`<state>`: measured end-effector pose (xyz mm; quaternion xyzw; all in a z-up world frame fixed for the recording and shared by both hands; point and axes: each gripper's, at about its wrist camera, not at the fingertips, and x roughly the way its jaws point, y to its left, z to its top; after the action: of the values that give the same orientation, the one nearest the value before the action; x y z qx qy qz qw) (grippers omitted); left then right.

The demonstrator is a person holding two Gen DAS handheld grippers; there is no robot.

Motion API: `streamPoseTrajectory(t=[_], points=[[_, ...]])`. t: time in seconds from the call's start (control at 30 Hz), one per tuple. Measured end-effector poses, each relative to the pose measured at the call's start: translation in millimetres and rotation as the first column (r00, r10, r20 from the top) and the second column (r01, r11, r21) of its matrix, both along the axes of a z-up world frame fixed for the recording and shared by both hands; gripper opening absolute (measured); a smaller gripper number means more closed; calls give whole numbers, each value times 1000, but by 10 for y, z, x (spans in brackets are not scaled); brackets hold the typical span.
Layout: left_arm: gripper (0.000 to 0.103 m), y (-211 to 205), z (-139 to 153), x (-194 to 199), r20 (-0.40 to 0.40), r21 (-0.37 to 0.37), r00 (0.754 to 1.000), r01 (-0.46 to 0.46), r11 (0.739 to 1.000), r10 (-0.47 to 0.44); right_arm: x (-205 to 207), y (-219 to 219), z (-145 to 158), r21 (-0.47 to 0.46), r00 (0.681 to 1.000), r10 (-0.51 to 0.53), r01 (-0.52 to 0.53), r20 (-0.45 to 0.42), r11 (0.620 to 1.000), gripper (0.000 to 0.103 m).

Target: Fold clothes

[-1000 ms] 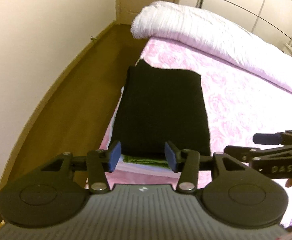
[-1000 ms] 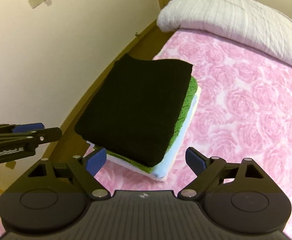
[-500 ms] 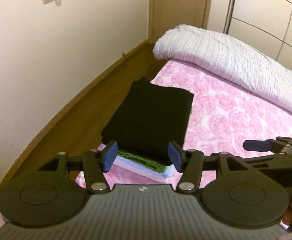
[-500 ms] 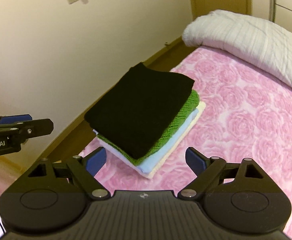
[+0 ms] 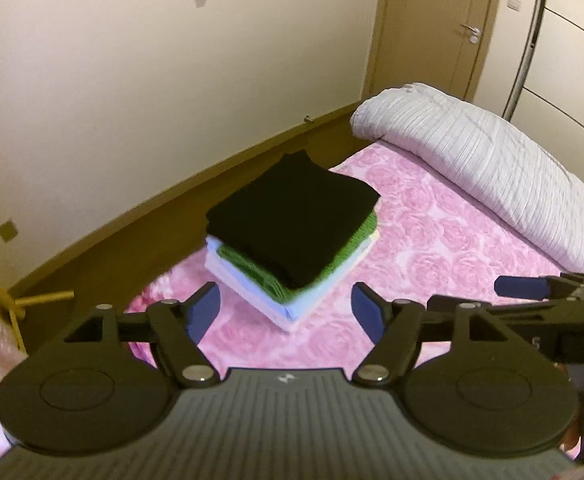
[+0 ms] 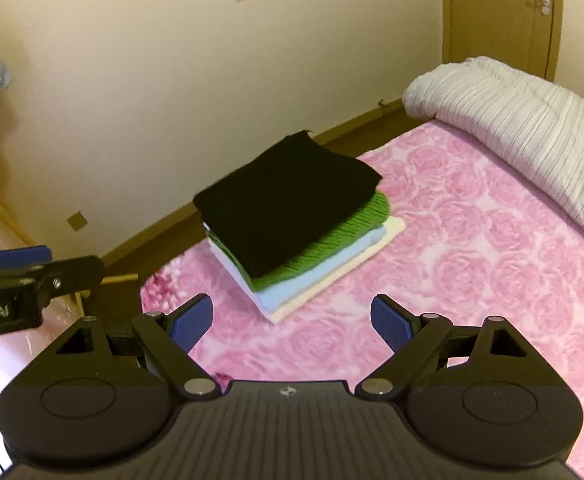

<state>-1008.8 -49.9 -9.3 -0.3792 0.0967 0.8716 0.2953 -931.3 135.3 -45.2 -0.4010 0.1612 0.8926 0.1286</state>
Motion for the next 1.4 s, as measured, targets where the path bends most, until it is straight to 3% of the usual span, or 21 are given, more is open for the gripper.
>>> streamPoseTrajectory(t=[0.3,0.63,1.03,1.4], points=[[85,-124,-34,456,27,30,990,-136,990,135,341,55,-5,17,997,71,-72,38,997,89],[87,-95,-223,544,67,1,970,-234,972,234,261,50,-131,53,987,130,-136,91,989,89],[89,96,-408,423,126,-30,960,-250,968,252,99,122,-323,69,974,182,-192,133,979,89],[90,445,-647,249,177,-56,956,-225,973,232,-19,438,-431,74,978,141,-154,155,985,89]])
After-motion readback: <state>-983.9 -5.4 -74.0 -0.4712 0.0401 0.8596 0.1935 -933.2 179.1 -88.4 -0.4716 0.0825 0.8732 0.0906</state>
